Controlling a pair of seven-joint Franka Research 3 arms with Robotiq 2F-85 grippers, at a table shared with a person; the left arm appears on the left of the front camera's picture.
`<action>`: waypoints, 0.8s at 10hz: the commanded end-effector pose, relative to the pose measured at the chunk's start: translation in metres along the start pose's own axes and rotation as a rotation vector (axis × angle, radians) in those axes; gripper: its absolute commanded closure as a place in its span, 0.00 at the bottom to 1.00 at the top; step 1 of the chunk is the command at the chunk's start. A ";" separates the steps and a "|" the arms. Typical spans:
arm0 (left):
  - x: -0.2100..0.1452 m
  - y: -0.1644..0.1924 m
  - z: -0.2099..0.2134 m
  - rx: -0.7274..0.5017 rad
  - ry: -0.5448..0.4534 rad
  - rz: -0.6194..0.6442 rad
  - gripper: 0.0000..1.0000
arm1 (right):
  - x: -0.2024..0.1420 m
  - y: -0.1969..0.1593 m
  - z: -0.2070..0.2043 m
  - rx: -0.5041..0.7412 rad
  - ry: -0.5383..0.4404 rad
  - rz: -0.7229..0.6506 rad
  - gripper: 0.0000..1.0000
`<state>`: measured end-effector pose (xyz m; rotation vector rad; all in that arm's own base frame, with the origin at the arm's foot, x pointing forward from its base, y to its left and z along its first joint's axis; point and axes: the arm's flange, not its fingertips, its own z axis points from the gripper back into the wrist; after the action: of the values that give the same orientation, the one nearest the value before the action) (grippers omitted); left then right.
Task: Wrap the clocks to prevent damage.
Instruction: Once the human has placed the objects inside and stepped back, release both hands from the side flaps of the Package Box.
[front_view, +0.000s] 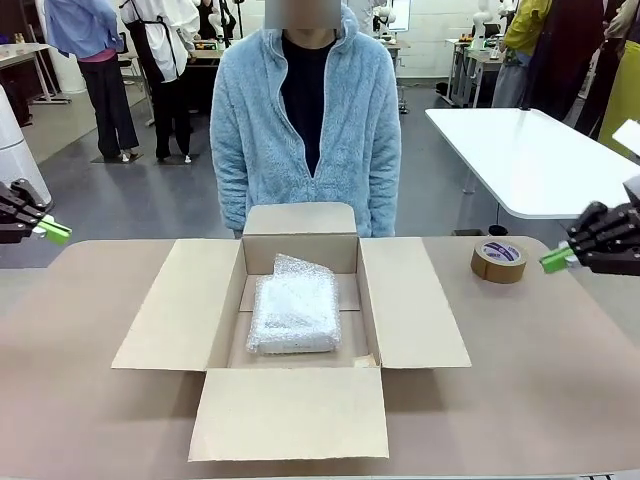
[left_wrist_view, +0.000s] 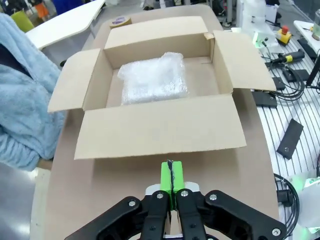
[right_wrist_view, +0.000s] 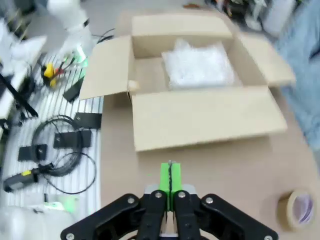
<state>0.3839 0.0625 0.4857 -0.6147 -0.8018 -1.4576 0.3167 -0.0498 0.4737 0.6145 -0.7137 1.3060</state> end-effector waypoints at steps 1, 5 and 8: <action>0.005 -0.005 -0.006 0.037 0.049 -0.016 1.00 | 0.006 0.010 -0.008 0.046 0.078 -0.204 0.99; 0.005 0.001 -0.001 0.035 0.067 -0.011 1.00 | -0.002 0.005 -0.011 0.037 0.107 -0.207 0.99; 0.006 0.001 -0.004 0.030 0.124 0.002 1.00 | 0.014 0.006 -0.018 0.078 0.125 -0.184 0.99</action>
<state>0.3844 0.0570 0.4880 -0.5082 -0.7360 -1.4577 0.3112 -0.0342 0.4726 0.6224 -0.5021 1.1787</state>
